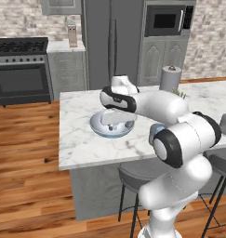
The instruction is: There are four ice cubes in the ice bowl. Place two ice cubes in each glass of water.
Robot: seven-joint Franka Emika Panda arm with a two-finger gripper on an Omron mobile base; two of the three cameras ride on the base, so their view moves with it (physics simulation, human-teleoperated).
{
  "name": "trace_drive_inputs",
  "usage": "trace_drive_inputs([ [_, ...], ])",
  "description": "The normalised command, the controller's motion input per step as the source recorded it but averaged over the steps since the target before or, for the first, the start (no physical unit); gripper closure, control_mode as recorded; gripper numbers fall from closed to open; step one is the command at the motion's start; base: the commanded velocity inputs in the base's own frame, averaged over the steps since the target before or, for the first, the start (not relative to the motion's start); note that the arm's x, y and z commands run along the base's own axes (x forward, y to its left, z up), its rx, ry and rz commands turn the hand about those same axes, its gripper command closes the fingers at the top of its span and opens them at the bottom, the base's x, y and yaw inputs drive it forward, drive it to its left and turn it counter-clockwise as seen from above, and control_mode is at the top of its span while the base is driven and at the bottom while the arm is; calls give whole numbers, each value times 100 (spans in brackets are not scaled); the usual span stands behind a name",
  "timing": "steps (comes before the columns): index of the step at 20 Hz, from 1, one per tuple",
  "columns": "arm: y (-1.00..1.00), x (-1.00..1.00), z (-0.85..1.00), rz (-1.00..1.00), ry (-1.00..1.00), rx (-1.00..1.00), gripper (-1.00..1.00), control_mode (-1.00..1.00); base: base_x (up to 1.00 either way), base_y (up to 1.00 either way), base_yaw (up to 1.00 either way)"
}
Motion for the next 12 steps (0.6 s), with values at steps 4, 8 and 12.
trace_drive_inputs([
  [4,34,10,-7,3,0,-9,-100,-100,0,0,0],
  [8,1,-16,-12,3,-26,-19,-100,-100,0,0,0],
  [12,0,-1,-14,-6,-35,-18,-100,-100,0,0,0],
])
